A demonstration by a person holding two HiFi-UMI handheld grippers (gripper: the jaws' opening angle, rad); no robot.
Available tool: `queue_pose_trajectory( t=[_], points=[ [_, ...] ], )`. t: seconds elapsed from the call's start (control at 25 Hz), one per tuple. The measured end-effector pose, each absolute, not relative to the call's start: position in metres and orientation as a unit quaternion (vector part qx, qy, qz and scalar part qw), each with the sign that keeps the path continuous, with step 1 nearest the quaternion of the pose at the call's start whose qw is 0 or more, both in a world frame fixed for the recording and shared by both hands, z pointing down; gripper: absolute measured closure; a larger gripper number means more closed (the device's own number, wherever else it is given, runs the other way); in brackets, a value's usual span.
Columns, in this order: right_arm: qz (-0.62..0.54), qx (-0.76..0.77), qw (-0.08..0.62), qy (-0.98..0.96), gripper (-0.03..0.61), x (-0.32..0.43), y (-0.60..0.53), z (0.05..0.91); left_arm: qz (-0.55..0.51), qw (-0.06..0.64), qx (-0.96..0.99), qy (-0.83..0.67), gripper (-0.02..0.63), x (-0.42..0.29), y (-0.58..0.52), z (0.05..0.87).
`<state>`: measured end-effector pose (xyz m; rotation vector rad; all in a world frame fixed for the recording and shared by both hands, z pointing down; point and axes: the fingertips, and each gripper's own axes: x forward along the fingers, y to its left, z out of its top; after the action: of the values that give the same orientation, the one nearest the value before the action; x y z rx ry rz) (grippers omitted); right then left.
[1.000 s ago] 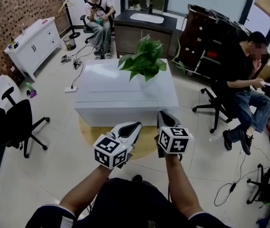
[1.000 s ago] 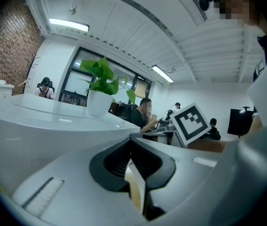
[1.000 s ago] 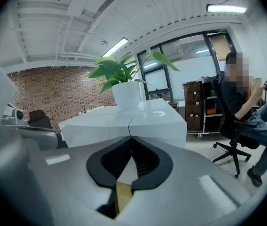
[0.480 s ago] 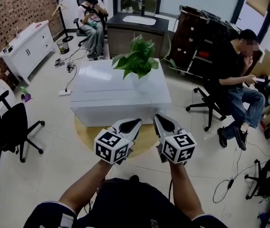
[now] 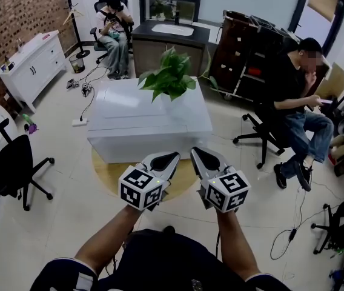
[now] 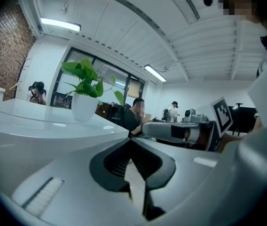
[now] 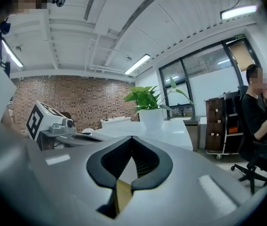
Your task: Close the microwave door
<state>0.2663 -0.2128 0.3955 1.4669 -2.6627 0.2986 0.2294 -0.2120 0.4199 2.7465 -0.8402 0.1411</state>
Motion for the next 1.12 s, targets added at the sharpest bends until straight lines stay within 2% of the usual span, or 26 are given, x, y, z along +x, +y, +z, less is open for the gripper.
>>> queue_pose_trajectory(
  t=[1.12],
  points=[
    [0.102,0.48,0.036,-0.87,0.578,0.276,-0.208,0.394,0.053,0.132,0.948,-0.284,0.601,0.24,-0.197,0.422]
  ],
)
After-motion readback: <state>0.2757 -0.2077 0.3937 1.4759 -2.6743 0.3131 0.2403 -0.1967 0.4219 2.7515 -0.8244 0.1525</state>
